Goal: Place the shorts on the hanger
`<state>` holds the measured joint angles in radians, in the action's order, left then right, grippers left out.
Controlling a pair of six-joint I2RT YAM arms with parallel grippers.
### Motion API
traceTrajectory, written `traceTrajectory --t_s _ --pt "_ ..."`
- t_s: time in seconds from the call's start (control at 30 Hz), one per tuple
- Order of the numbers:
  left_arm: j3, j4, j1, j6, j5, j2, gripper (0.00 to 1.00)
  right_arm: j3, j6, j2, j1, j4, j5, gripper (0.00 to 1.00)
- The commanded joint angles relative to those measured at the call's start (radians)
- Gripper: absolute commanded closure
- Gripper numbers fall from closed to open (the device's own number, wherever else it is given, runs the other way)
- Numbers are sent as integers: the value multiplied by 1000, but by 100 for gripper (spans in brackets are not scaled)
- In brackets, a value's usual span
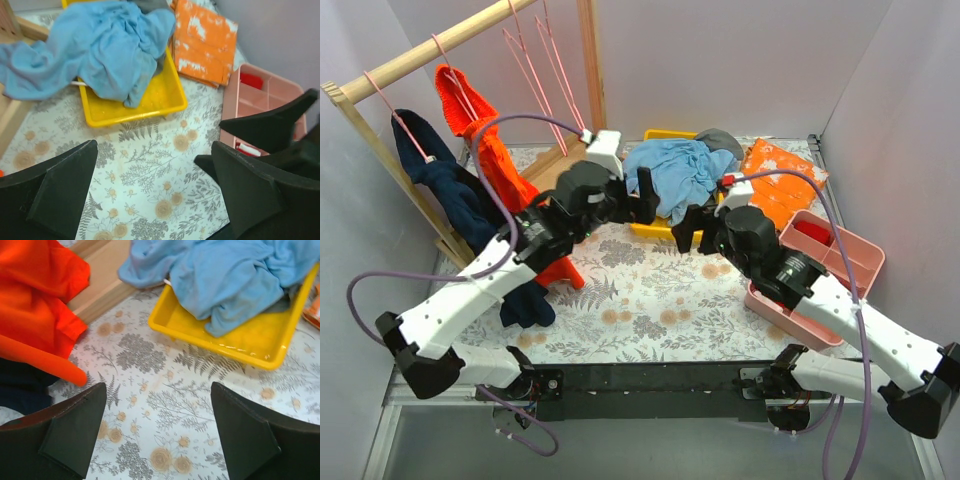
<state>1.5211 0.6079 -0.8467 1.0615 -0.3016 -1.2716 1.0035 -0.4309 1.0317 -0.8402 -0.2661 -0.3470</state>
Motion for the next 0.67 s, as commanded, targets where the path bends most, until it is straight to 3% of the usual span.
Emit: traceTrajectory --t_s 0.0,0.2,0.63 --pt "-163 -104 -51 81 -47 2 2 -136 -104 -126 3 18 -147 7" --pt "-459 -293 -49 155 55 57 2 -247 -166 -220 4 -2 -182 6" --pt "-656 -336 -51 195 124 146 2 -345 -230 -289 4 -22 -221 6"
